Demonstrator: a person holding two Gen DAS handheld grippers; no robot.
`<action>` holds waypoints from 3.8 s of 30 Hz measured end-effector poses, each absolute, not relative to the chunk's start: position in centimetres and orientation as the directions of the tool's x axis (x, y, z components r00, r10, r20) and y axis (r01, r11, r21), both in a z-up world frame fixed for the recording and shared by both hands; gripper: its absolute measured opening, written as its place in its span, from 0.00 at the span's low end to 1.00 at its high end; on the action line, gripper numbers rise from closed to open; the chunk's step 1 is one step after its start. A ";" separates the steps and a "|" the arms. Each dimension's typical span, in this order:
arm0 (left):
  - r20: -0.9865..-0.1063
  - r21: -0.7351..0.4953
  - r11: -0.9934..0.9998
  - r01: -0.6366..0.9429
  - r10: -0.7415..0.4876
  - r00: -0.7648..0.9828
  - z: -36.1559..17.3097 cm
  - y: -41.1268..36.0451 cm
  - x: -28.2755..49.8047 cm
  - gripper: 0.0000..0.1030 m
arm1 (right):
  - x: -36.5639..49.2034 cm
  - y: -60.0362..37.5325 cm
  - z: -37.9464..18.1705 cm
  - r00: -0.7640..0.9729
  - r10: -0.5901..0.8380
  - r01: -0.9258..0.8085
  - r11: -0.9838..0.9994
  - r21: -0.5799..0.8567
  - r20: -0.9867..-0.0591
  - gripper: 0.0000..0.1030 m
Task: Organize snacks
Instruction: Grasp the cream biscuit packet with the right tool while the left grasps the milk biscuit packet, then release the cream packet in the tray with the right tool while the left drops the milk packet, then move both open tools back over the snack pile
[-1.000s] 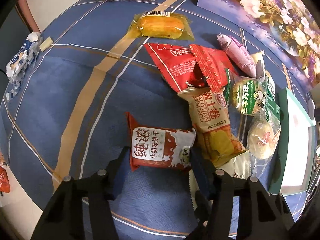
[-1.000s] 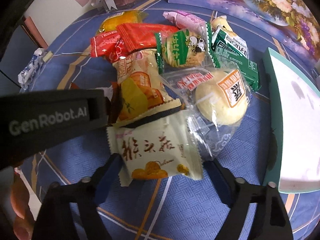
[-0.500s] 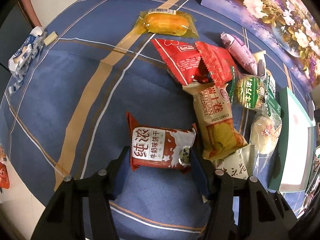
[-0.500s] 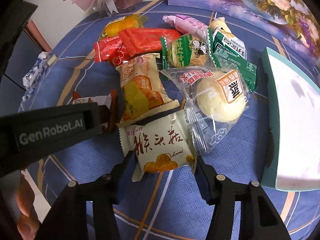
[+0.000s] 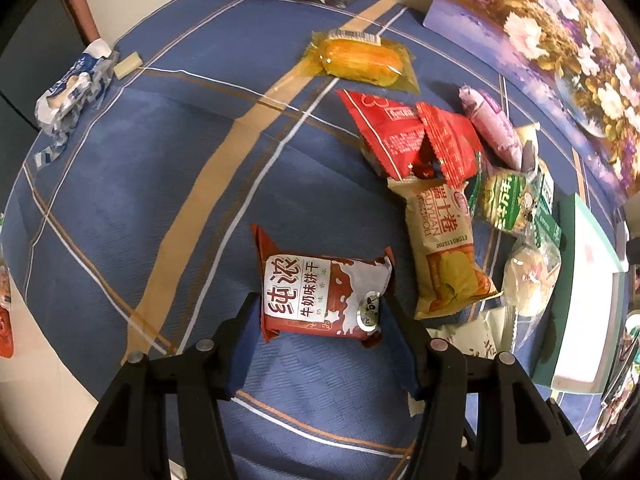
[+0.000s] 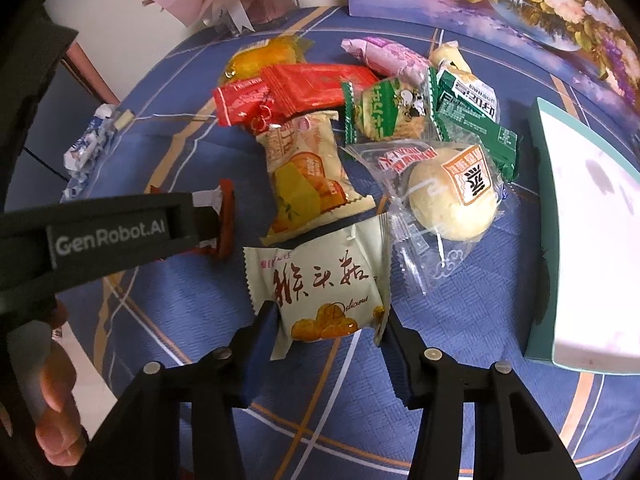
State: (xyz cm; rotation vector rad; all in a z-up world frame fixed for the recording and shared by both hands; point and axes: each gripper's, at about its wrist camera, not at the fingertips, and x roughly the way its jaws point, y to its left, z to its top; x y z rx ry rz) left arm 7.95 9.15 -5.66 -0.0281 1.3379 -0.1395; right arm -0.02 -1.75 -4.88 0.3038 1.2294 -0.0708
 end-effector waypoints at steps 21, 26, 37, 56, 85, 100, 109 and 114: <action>-0.938 -0.111 0.991 0.074 -0.130 0.323 -1.8 8.7 6.9 0.59 | -1.2 -6.4 -1.4 0.445 0.074 0.339 0.909 0.244 -0.893 0.51; -0.925 -0.104 0.980 0.171 -0.159 0.346 -0.1 4.7 6.0 0.59 | -1.9 -11.1 -1.2 0.446 -0.028 0.482 0.850 0.214 -0.895 0.51; -0.924 -0.086 0.924 0.373 -0.214 0.317 1.1 -5.6 5.0 0.59 | -4.8 -19.8 -1.5 0.360 -0.201 0.704 0.699 0.124 -0.911 0.51; -0.932 -0.099 0.841 0.532 -0.266 0.246 -3.1 -20.1 5.5 0.59 | -6.4 -29.6 -2.9 0.274 -0.286 0.846 0.527 0.088 -0.918 0.51; -0.911 -0.001 0.884 0.467 -0.193 0.364 -2.2 -19.6 7.0 0.75 | -6.7 -33.3 -3.6 0.259 -0.296 0.851 0.521 0.072 -0.919 0.66; -0.925 0.062 0.959 0.276 -0.048 0.377 -2.5 -11.1 8.9 0.77 | -7.0 -29.8 -2.9 0.276 -0.301 0.816 0.576 0.057 -0.913 0.84; -0.913 0.080 0.980 0.185 -0.003 0.408 -1.9 -5.3 8.0 0.95 | -7.0 -26.4 -1.7 0.310 -0.299 0.772 0.634 0.055 -0.903 0.84; -0.916 0.045 0.992 0.115 -0.005 0.400 -1.9 -2.2 7.5 0.95 | -6.9 -23.9 -0.7 0.351 -0.280 0.732 0.677 0.075 -0.893 0.85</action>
